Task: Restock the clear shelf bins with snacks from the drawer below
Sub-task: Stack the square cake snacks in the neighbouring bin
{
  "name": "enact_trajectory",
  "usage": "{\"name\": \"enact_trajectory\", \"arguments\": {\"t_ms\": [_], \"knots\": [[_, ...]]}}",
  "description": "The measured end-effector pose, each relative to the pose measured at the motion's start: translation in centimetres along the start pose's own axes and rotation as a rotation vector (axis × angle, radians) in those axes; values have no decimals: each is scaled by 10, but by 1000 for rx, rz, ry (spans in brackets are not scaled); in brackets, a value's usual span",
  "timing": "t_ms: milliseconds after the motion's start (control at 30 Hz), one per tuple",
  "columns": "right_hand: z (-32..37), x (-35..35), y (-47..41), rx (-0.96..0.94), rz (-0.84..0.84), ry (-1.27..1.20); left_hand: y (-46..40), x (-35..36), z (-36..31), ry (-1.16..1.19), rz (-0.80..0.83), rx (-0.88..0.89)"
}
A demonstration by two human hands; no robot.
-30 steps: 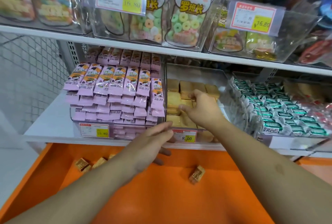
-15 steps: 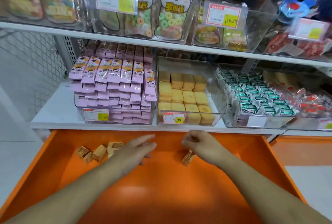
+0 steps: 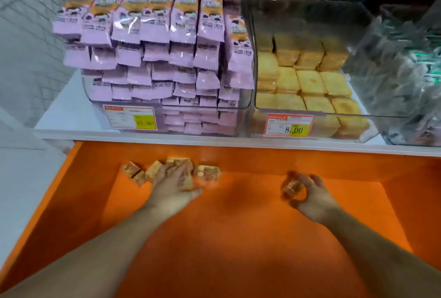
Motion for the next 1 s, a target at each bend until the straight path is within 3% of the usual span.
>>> {"name": "enact_trajectory", "arguments": {"t_ms": [100, 267, 533, 867, 1000], "knots": [[-4, 9, -19, 15, -21, 9, -23, -8, 2, -85, -109, 55], [-11, 27, -34, -15, -130, -30, -41, -6, 11, -262, -152, 102], [1, 49, -32, -135, -116, 33, -35, 7, 17, -546, -138, 98], [32, 60, 0, -117, 40, 17, 6, 19, -7, -503, -4, 167], [85, 34, 23, -321, 136, 45, 26, 0, -35, -266, 79, 143]]}}
Point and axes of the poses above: each hand's wrist, its own y-axis away from the middle knuckle, its own x-axis out of the palm, z = x × y, the point moved 10 cm from there along -y, towards the middle knuckle, and after that the axes turned 4 degrees about y, right-handed, at the moved point
